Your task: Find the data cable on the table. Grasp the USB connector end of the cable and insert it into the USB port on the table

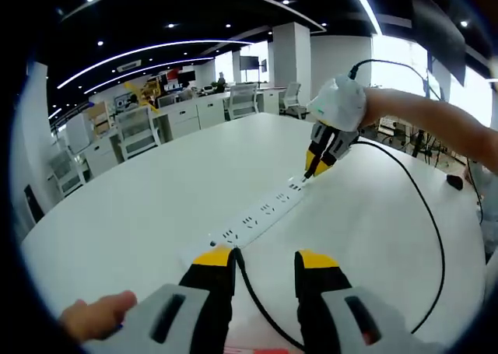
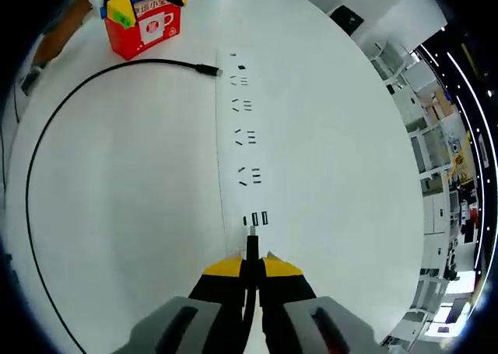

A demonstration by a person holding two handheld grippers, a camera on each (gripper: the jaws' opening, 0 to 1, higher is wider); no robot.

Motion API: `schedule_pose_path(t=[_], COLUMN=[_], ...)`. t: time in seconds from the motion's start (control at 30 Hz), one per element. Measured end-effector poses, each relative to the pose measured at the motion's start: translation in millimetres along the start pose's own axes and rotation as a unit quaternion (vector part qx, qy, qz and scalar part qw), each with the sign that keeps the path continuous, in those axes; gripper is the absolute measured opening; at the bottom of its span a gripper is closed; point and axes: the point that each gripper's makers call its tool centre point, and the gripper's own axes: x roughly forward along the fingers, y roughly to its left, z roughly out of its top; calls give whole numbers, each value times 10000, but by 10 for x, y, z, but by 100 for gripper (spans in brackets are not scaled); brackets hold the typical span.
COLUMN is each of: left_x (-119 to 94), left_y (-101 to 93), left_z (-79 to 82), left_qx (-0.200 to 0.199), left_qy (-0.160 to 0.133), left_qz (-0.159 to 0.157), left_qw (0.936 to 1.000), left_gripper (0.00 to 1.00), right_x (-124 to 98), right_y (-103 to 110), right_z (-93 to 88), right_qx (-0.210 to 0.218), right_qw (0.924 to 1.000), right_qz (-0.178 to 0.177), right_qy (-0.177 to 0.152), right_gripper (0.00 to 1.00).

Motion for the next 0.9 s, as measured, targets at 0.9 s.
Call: schedule_pose_path(t=[0.9], left_x=[-1], left_y=[-4], left_z=[-3], left_qx=[7], left_qy=[-5], left_qz=[-5], left_qw=[10000], left_gripper=[31], right_x=[45], right_y=[-81], right_z=[-54], right_qx=[-620], right_qw=[9923], right_qz=[178], right_qy=[1059], right_gripper=[9])
